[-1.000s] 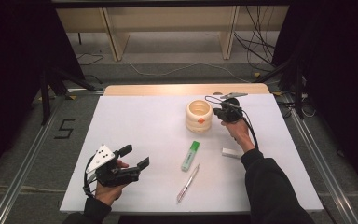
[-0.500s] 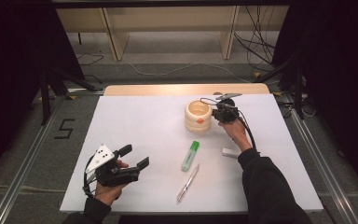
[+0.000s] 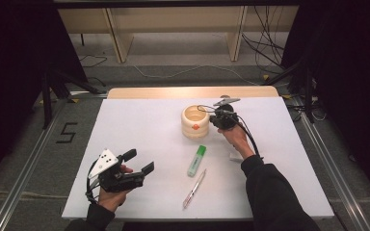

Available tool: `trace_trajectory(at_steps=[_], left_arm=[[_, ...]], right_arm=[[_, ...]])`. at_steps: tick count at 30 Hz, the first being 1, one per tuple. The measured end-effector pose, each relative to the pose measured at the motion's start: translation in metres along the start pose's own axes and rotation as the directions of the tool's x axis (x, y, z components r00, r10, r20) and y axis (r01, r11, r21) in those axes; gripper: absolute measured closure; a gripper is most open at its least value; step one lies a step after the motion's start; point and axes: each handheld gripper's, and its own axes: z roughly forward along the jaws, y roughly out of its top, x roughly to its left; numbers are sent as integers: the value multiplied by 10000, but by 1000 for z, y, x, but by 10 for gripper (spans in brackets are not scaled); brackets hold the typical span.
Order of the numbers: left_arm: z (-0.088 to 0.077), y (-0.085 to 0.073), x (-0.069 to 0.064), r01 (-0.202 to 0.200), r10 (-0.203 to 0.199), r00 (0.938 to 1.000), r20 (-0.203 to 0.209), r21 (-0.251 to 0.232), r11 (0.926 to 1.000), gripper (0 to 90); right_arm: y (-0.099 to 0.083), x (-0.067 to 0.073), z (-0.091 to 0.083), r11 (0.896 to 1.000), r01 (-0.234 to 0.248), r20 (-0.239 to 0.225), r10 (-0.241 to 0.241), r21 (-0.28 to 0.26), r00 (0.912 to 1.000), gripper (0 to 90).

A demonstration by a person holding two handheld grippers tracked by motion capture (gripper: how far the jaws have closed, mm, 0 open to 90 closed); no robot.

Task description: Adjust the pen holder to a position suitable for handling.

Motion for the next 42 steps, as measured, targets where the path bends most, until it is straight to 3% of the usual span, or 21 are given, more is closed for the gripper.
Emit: trace_trajectory(at_steps=[14,23,26,30,34,42], left_arm=[[0,0,0,-26,26,10000,21,13,10000,154],[1,0,0,18,-18,10000,11,-26,10000,154],[0,0,0,-37,37,10000,16,30,10000,154],[0,0,0,28,-28,10000,14,-26,10000,153],[0,0,0,36,-36,10000,-10,0,10000,154],[0,-1,1,9,-9,10000,-34,55,10000,153]], right_arm=[[3,18,4,9998,185,-355,-188,-103,9992,900],[5,23,5,9995,326,-459,-328,-42,9984,900],[4,20,3,9984,548,-495,-543,103,9973,873],[3,10,-8,9996,260,-559,-253,119,9981,814],[4,5,-20,9996,281,-708,-281,-6,9971,772],[6,3,-45,9996,180,-1133,-205,-237,9934,576]])
